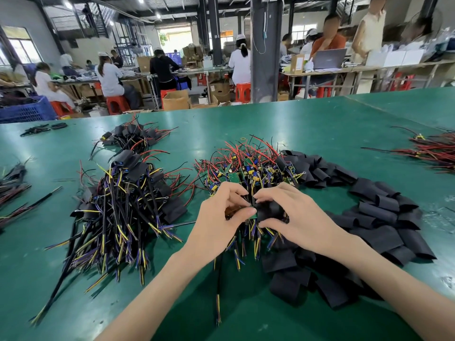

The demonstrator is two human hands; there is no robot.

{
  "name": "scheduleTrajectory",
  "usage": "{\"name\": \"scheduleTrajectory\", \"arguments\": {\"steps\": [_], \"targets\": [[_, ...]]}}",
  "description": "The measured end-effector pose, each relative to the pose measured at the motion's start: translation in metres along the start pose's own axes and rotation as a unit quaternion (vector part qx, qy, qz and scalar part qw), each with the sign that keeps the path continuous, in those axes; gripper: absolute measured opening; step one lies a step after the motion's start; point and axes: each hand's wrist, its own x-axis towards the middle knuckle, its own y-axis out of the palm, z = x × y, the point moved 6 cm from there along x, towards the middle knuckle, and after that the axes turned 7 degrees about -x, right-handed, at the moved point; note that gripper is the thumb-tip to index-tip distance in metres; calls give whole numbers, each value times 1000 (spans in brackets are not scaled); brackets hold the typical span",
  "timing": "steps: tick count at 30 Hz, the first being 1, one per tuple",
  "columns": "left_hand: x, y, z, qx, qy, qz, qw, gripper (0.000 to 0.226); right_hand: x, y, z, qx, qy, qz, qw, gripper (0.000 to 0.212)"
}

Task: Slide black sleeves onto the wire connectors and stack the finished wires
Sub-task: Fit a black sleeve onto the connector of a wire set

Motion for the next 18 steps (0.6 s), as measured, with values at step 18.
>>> {"name": "scheduleTrajectory", "arguments": {"steps": [18], "targets": [[0, 5, 6, 10, -4, 37, 999, 39, -1, -1, 1, 17, -7, -15, 1000, 41]]}}
